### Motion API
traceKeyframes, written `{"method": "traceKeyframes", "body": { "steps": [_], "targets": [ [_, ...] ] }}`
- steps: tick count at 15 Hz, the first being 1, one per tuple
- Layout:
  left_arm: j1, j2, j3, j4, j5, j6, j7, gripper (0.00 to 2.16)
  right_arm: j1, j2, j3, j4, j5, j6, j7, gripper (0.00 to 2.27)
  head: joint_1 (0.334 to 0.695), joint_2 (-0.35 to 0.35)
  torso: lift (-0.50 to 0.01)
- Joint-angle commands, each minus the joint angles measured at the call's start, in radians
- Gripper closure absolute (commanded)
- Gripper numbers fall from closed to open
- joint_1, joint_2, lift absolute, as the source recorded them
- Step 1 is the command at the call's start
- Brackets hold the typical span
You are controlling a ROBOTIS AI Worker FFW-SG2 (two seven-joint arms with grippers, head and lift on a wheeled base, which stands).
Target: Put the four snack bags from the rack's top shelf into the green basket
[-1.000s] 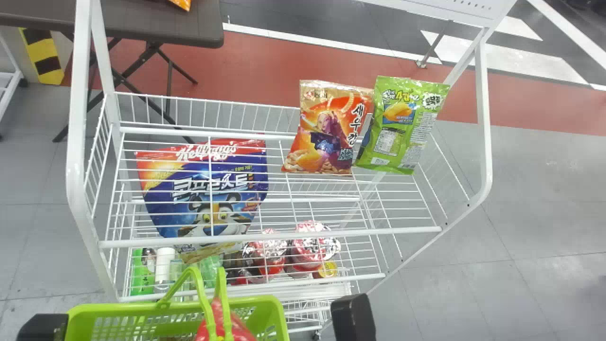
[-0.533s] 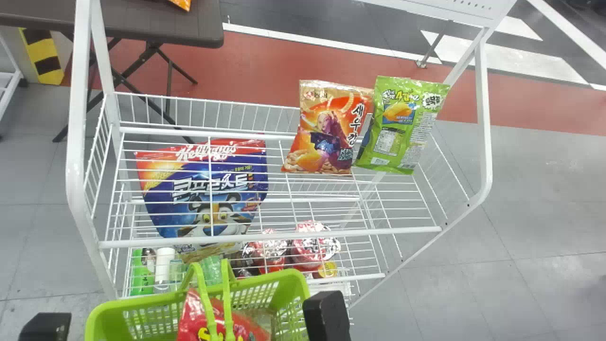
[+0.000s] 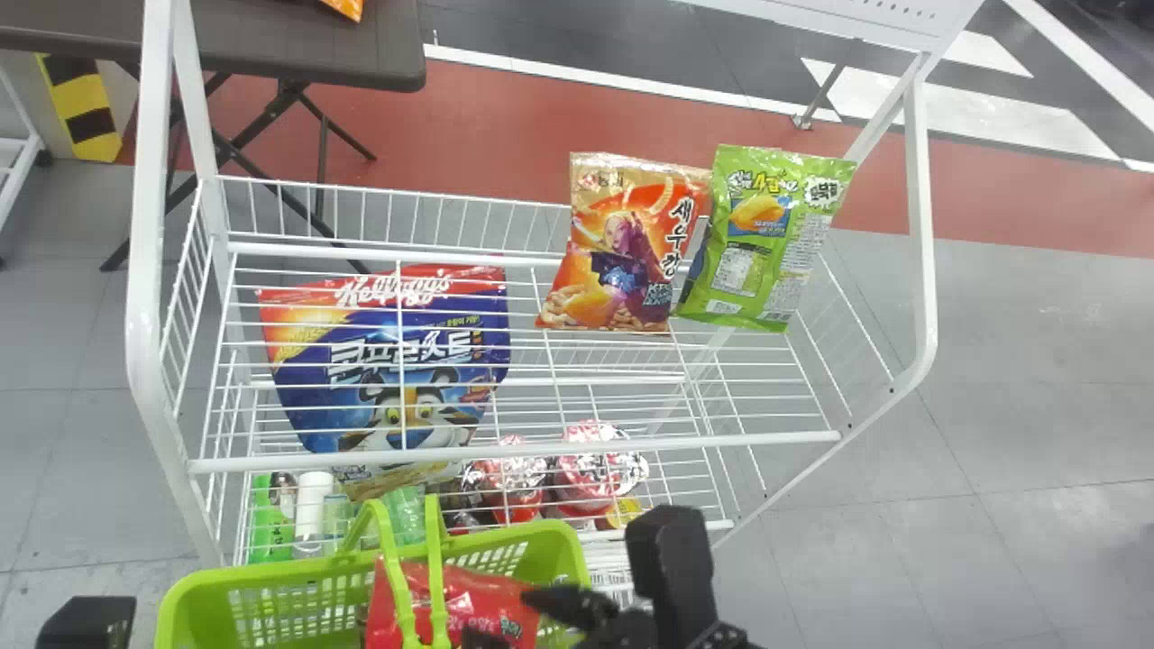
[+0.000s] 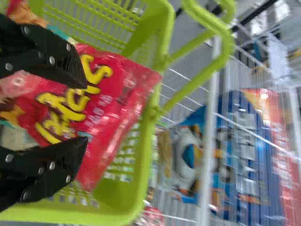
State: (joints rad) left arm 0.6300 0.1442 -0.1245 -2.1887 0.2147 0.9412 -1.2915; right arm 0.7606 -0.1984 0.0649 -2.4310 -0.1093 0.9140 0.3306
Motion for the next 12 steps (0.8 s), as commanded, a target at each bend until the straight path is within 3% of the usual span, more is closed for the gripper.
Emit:
{"method": "traceKeyframes", "body": {
  "steps": [1,7,12],
  "targets": [
    [0.001,0.0,-0.003,0.0,-0.001,0.0,0.001,1.75,-0.021,0.008,-0.025,0.049,-0.003,-0.215,-0.036,0.05,0.695,-0.35,0.0],
    [0.002,-0.002,-0.027,0.0,-0.026,0.003,0.004,1.75,-0.224,0.068,-0.06,0.271,0.005,-0.626,-0.171,0.06,0.695,-0.35,0.0],
    [0.001,0.0,-0.03,0.003,-0.028,0.003,0.004,1.75,-0.437,0.102,-0.097,0.478,0.036,-0.749,-0.229,0.07,0.695,-0.35,0.0]
  ]
}}
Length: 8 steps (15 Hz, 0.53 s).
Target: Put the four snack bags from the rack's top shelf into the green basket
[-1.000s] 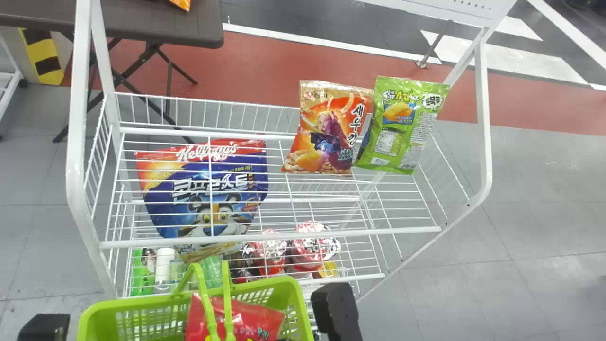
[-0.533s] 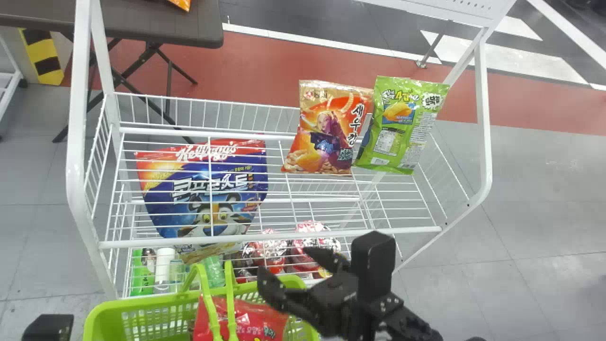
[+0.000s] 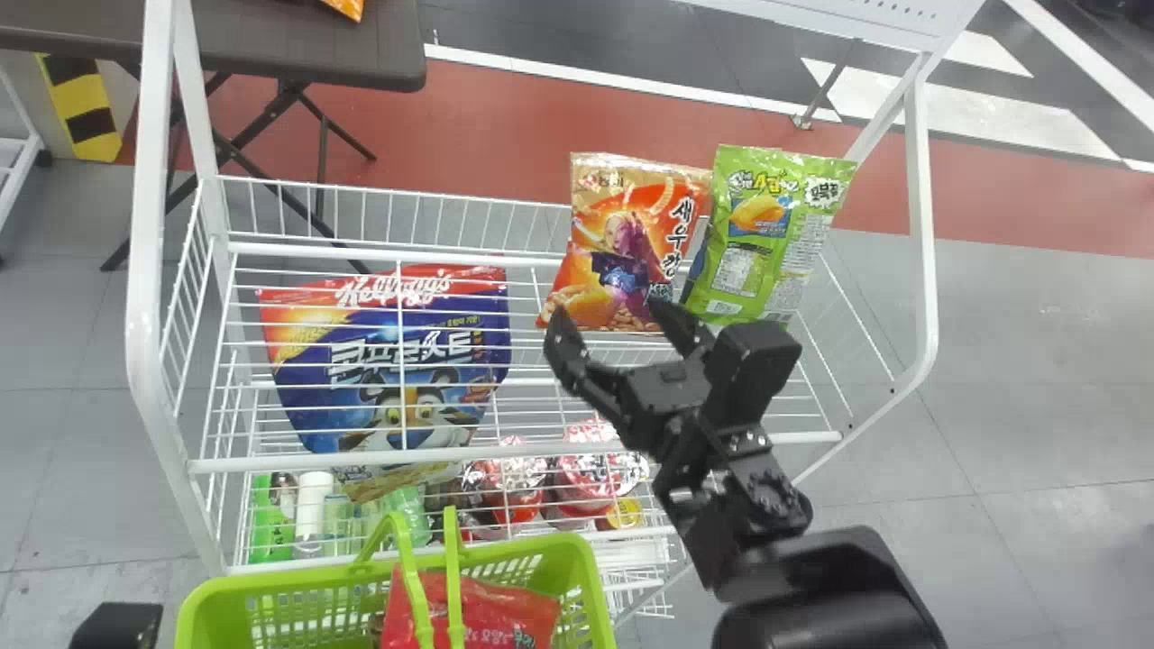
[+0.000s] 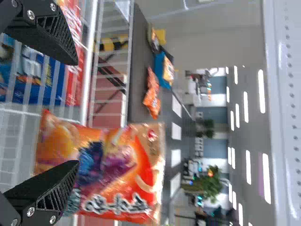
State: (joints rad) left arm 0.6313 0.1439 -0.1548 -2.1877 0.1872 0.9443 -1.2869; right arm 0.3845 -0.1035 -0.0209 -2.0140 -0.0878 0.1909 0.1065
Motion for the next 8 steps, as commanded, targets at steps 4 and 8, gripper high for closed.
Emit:
{"method": "traceKeyframes", "body": {
  "steps": [4,8],
  "targets": [
    [-0.005,0.002,0.0,0.003,0.0,0.003,0.0,1.75,-0.202,0.011,-0.044,0.225,0.034,-0.05,-0.054,0.07,0.695,-0.35,0.0],
    [-0.021,0.005,-0.003,0.003,0.0,0.031,-0.002,1.75,-0.269,0.01,-0.07,0.32,0.051,-0.06,-0.068,0.07,0.695,-0.35,0.0]
  ]
}}
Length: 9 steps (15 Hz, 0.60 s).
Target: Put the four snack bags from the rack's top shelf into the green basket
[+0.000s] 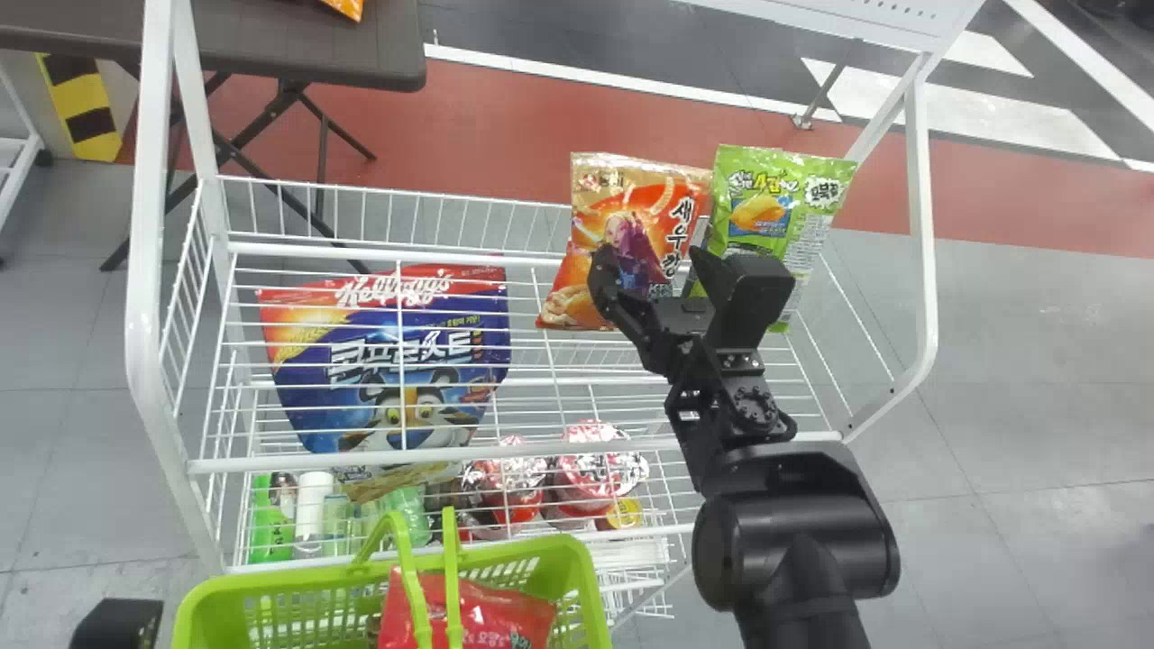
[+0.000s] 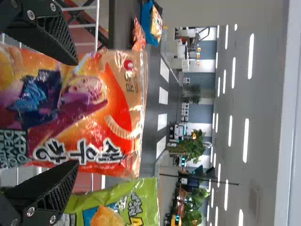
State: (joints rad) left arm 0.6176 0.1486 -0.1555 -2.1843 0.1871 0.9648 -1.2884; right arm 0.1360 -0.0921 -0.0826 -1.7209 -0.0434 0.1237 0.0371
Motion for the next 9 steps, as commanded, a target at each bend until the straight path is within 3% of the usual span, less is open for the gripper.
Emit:
{"method": "traceKeyframes", "body": {
  "steps": [1,2,4,9],
  "targets": [
    [-0.019,0.003,-0.007,0.001,-0.002,0.026,0.0,1.75,-0.029,-0.002,-0.02,0.032,0.016,0.047,0.017,0.23,0.695,-0.35,0.0],
    [-0.027,0.003,-0.01,0.003,-0.006,0.038,0.0,1.75,-0.033,-0.003,-0.026,0.034,0.025,0.069,0.026,0.56,0.695,-0.35,0.0],
    [-0.027,0.003,-0.01,0.005,-0.008,0.038,0.0,1.75,-0.038,-0.002,-0.025,0.029,0.04,0.143,0.064,1.91,0.695,-0.35,0.0],
    [-0.027,0.003,-0.01,0.003,-0.006,0.038,0.0,1.75,0.002,-0.002,-0.04,-0.012,0.019,0.097,0.083,2.05,0.695,-0.35,0.0]
  ]
}}
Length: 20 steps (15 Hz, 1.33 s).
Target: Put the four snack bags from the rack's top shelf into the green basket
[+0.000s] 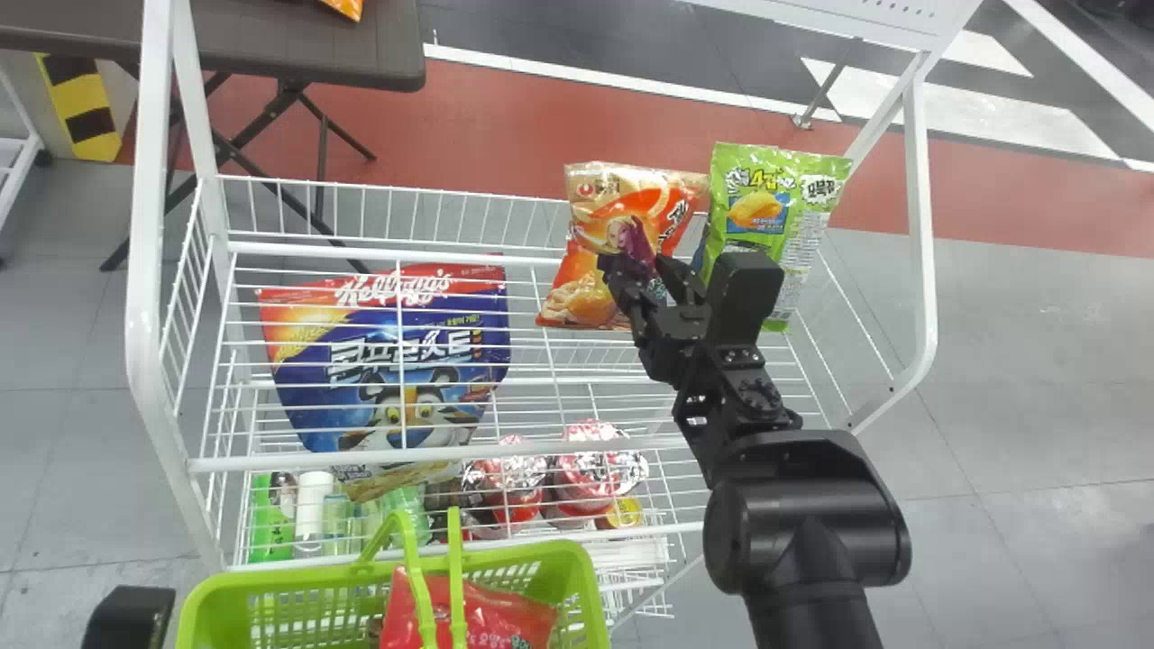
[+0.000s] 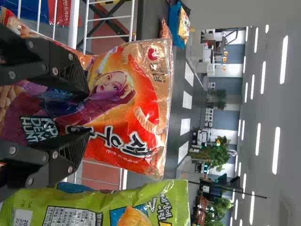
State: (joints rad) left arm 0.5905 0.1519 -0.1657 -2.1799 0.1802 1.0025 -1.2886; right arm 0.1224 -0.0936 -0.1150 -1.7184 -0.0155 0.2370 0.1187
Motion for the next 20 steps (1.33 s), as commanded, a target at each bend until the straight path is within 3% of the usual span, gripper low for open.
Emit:
{"method": "traceKeyframes", "body": {
  "steps": [1,6,11,15,20],
  "targets": [
    [0.0,0.0,0.002,-0.001,0.002,0.0,-0.002,1.75,0.037,0.0,-0.012,-0.049,-0.018,-0.014,0.013,2.05,0.695,-0.35,0.0],
    [0.0,-0.002,0.002,-0.003,0.002,0.0,-0.002,1.75,0.232,0.0,-0.035,-0.379,-0.063,0.097,0.076,2.05,0.695,-0.35,0.0],
    [0.0,-0.005,0.008,0.0,0.002,-0.003,0.0,1.75,0.497,0.008,-0.14,-0.734,-0.236,0.4,0.124,2.04,0.695,-0.35,0.0],
    [0.018,-0.009,0.015,0.0,0.007,-0.037,0.005,1.75,0.583,0.021,-0.221,-0.874,-0.327,0.827,0.183,2.05,0.695,-0.35,0.0],
    [0.011,-0.011,0.011,0.002,0.005,-0.037,0.012,1.75,0.629,0.029,-0.31,-0.935,-0.393,1.287,0.358,2.04,0.695,-0.35,0.0]
  ]
}}
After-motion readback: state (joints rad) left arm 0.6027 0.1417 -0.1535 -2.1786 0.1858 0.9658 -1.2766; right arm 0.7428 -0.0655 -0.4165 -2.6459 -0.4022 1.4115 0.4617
